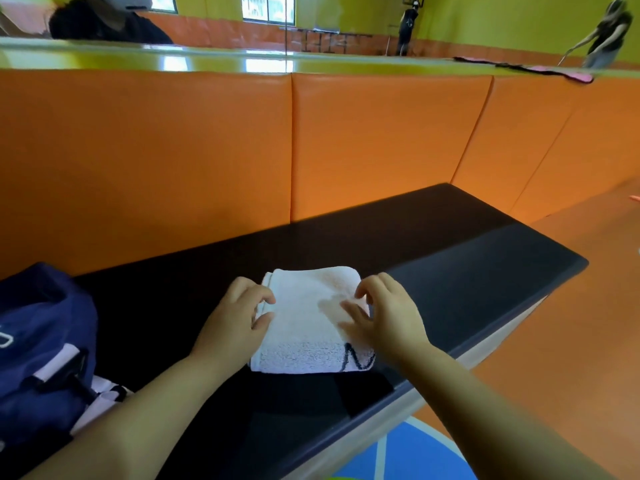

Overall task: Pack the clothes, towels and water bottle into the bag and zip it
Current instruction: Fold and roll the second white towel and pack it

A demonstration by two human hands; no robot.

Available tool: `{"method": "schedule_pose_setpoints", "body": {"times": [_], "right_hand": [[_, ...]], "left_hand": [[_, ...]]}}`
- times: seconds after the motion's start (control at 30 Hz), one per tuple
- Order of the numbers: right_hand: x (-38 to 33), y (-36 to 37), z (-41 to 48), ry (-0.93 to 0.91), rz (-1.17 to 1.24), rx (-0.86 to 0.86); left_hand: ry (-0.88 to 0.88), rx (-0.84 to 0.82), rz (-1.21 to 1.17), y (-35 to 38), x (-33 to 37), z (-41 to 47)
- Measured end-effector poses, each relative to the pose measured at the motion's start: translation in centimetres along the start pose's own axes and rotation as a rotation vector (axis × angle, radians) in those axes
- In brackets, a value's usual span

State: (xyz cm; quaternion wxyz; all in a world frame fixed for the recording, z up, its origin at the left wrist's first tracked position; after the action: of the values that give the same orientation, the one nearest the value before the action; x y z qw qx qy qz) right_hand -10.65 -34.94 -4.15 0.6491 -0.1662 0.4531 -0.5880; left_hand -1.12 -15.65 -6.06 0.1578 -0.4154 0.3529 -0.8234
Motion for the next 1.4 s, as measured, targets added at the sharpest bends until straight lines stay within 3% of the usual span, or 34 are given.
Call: {"method": "schedule_pose_setpoints", "body": {"times": [0.1, 0.17, 0.23, 0.43, 0.57, 0.73, 0.9, 1.03, 1.2, 1.4], "right_hand": [[-2.6, 0.2, -2.9, -0.248, 0.010, -0.175], [-2.3, 2.1, -5.1, -0.271, -0.079, -0.408], [-1.3, 3.1, -6.2, -0.220, -0.116, -0.497], [-1.7, 3.1, -5.8, -0.180, -0.126, -0.402], [-2.0, 2.0, -6.1, -0.127, -0.053, -0.462], [-0.7, 1.0, -6.7, 0.146, 0.132, -0.641], [-0.1, 1.1, -4.9, 0.314, 0.253, -0.594], [1.0, 2.2, -3.4, 0.433, 0.230, -0.577], [2.7, 3.3, -2.4, 0.450, -0.008, -0.565], [2.5, 4.7, -2.3, 0.535, 0.114, -0.639]], "left_hand": [[0.116, -0.151, -0.026, 0.8, 1.4, -1.4], [0.173, -0.360, 0.089, 2.5, 1.4, -3.0], [0.183, -0.477, 0.200, 3.7, 0.9, -4.3], [0.177, -0.361, 0.200, 3.1, 1.6, -5.1], [0.144, -0.337, 0.167, 1.3, 1.8, -5.6], [-0.073, -0.399, 0.036, 0.2, 0.3, -6.4], [-0.267, -0.359, -0.136, 0.8, -1.0, -5.1], [-0.400, -0.311, -0.118, 1.4, -1.6, -3.1], [-0.544, -0.345, -0.099, 2.8, -2.9, -1.7], [-0.932, -0.512, -0.306, 5.0, -4.6, -3.1]]}}
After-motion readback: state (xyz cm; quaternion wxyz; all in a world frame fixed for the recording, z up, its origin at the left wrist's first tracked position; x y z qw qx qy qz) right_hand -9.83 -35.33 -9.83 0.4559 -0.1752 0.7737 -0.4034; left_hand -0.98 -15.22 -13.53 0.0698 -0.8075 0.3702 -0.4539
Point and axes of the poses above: each hand's wrist, its own z-axis towards the middle knuckle, its own y-axis out of the palm, x = y × z, the point moved 10 cm from there along z, towards the middle knuckle, and after that the axes turned 7 degrees about x, right-handed, at the moved point
